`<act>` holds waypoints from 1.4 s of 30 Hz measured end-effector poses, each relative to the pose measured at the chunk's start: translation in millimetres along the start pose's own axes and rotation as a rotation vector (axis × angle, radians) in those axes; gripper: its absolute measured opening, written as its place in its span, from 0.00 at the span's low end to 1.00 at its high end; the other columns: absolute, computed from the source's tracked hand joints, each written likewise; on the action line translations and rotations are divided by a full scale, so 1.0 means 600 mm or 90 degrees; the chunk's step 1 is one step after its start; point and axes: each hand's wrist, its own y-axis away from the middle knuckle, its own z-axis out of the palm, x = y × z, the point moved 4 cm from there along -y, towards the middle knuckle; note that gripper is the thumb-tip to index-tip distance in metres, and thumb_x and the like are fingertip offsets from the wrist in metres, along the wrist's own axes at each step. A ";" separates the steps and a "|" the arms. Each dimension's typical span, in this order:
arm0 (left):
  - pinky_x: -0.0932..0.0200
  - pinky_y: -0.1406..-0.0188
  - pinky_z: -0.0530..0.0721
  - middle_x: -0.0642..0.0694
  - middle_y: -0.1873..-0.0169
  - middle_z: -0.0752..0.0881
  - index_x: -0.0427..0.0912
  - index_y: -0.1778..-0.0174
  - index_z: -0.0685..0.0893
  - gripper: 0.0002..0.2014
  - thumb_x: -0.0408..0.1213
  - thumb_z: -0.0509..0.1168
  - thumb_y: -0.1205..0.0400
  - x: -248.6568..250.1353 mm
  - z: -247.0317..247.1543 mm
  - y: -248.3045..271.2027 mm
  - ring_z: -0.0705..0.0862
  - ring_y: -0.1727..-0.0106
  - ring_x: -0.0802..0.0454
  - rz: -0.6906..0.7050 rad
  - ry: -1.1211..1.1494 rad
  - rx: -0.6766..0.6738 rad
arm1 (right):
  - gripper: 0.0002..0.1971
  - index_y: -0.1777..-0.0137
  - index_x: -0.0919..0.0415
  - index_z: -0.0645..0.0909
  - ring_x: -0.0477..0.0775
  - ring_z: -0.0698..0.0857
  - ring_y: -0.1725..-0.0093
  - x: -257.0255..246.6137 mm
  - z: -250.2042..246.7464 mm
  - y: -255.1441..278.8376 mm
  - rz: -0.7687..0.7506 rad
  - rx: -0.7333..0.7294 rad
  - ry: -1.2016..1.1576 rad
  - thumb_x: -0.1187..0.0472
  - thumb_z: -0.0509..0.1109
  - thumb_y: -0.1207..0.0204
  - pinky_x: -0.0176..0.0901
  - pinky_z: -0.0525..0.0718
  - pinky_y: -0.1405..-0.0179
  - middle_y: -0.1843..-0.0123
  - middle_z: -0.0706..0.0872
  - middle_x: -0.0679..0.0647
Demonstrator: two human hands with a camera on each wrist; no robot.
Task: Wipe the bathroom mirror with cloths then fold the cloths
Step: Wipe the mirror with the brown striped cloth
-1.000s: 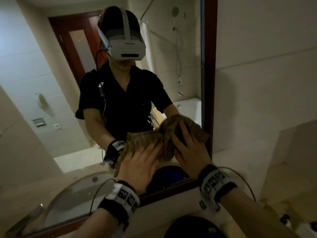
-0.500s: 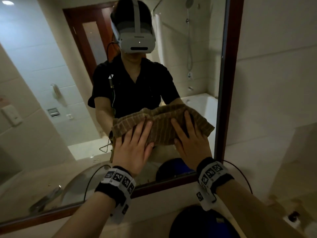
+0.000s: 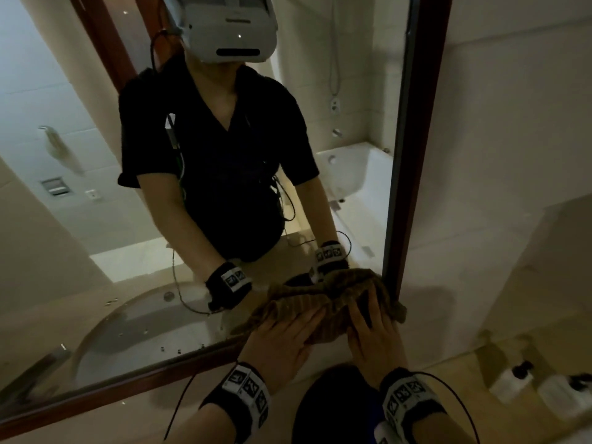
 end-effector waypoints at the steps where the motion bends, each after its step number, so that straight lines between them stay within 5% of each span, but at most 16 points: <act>1: 0.46 0.27 0.67 0.57 0.19 0.57 0.51 0.16 0.55 0.31 0.55 0.50 0.15 0.009 0.011 -0.006 0.70 0.25 0.53 0.006 0.020 -0.025 | 0.36 0.14 0.47 0.44 0.76 0.69 0.26 0.011 0.003 0.007 0.000 -0.019 0.005 0.50 0.54 0.21 0.68 0.73 0.31 0.16 0.53 0.64; 5: 0.49 0.30 0.71 0.55 0.20 0.65 0.49 0.16 0.54 0.34 0.55 0.53 0.17 0.028 0.026 -0.016 0.72 0.26 0.55 0.000 0.063 -0.045 | 0.38 0.14 0.50 0.45 0.73 0.61 0.22 0.020 0.006 0.012 -0.004 -0.071 0.031 0.52 0.56 0.24 0.64 0.61 0.27 0.15 0.48 0.61; 10: 0.53 0.24 0.48 0.54 0.21 0.65 0.49 0.19 0.65 0.30 0.52 0.53 0.18 0.017 0.017 -0.006 0.66 0.26 0.55 0.044 0.026 -0.011 | 0.46 0.14 0.58 0.51 0.73 0.55 0.18 -0.001 0.014 0.022 0.022 -0.075 0.052 0.62 0.72 0.31 0.67 0.61 0.24 0.15 0.50 0.69; 13: 0.53 0.29 0.57 0.56 0.22 0.66 0.51 0.18 0.60 0.31 0.52 0.52 0.19 -0.004 0.015 0.025 0.68 0.29 0.56 0.034 0.038 -0.034 | 0.46 0.15 0.59 0.54 0.73 0.53 0.18 -0.032 0.028 0.037 0.023 -0.119 0.083 0.60 0.73 0.32 0.72 0.67 0.27 0.16 0.51 0.71; 18: 0.48 0.36 0.65 0.57 0.25 0.72 0.54 0.17 0.52 0.34 0.52 0.52 0.21 -0.071 0.049 0.143 0.84 0.40 0.55 -0.050 0.031 -0.113 | 0.49 0.18 0.56 0.63 0.67 0.68 0.26 -0.127 0.066 0.060 -0.056 -0.200 0.111 0.52 0.79 0.41 0.61 0.78 0.36 0.19 0.62 0.67; 21: 0.44 0.30 0.60 0.56 0.25 0.67 0.55 0.16 0.49 0.36 0.51 0.52 0.23 -0.113 0.059 0.216 0.79 0.36 0.52 -0.096 -0.017 -0.117 | 0.49 0.20 0.51 0.68 0.60 0.82 0.34 -0.198 0.093 0.065 -0.078 -0.247 0.116 0.45 0.80 0.45 0.50 0.86 0.49 0.21 0.67 0.62; 24: 0.44 0.23 0.48 0.55 0.25 0.67 0.55 0.17 0.52 0.36 0.49 0.52 0.23 -0.144 0.054 0.267 0.71 0.30 0.50 -0.111 -0.059 -0.087 | 0.48 0.22 0.50 0.71 0.58 0.84 0.36 -0.255 0.117 0.071 -0.101 -0.273 0.118 0.42 0.81 0.46 0.46 0.87 0.49 0.22 0.69 0.60; 30: 0.41 0.21 0.49 0.53 0.21 0.65 0.53 0.19 0.63 0.41 0.49 0.71 0.29 -0.172 0.039 0.299 0.65 0.23 0.49 -0.103 -0.105 -0.064 | 0.57 0.17 0.54 0.60 0.63 0.67 0.27 -0.294 0.134 0.073 -0.111 -0.208 0.125 0.50 0.85 0.46 0.53 0.86 0.43 0.20 0.64 0.64; 34: 0.39 0.20 0.36 0.52 0.19 0.64 0.52 0.17 0.57 0.32 0.51 0.54 0.20 -0.181 0.013 0.293 0.67 0.22 0.49 -0.134 -0.150 -0.019 | 0.44 0.19 0.54 0.63 0.67 0.63 0.23 -0.307 0.123 0.047 -0.133 -0.172 0.108 0.51 0.78 0.35 0.61 0.77 0.34 0.14 0.48 0.66; 36: 0.34 0.20 0.46 0.51 0.20 0.65 0.51 0.17 0.53 0.30 0.49 0.49 0.17 -0.192 -0.027 0.279 0.72 0.25 0.47 -0.145 -0.165 0.002 | 0.36 0.20 0.54 0.65 0.67 0.63 0.23 -0.328 0.105 0.012 -0.170 -0.137 0.098 0.50 0.70 0.29 0.67 0.78 0.33 0.14 0.44 0.64; 39: 0.33 0.26 0.63 0.48 0.23 0.72 0.50 0.18 0.55 0.28 0.50 0.46 0.15 -0.221 -0.122 0.256 0.78 0.32 0.44 -0.161 -0.166 0.118 | 0.29 0.21 0.53 0.65 0.65 0.64 0.25 -0.379 0.044 -0.061 -0.222 -0.052 0.077 0.50 0.60 0.22 0.63 0.80 0.35 0.16 0.52 0.63; 42: 0.39 0.33 0.68 0.45 0.22 0.70 0.51 0.18 0.57 0.28 0.53 0.48 0.14 -0.269 -0.244 0.243 0.76 0.33 0.41 -0.222 -0.183 0.269 | 0.29 0.18 0.53 0.63 0.64 0.61 0.23 -0.442 -0.040 -0.146 -0.273 0.076 0.077 0.50 0.59 0.19 0.63 0.70 0.26 0.16 0.51 0.63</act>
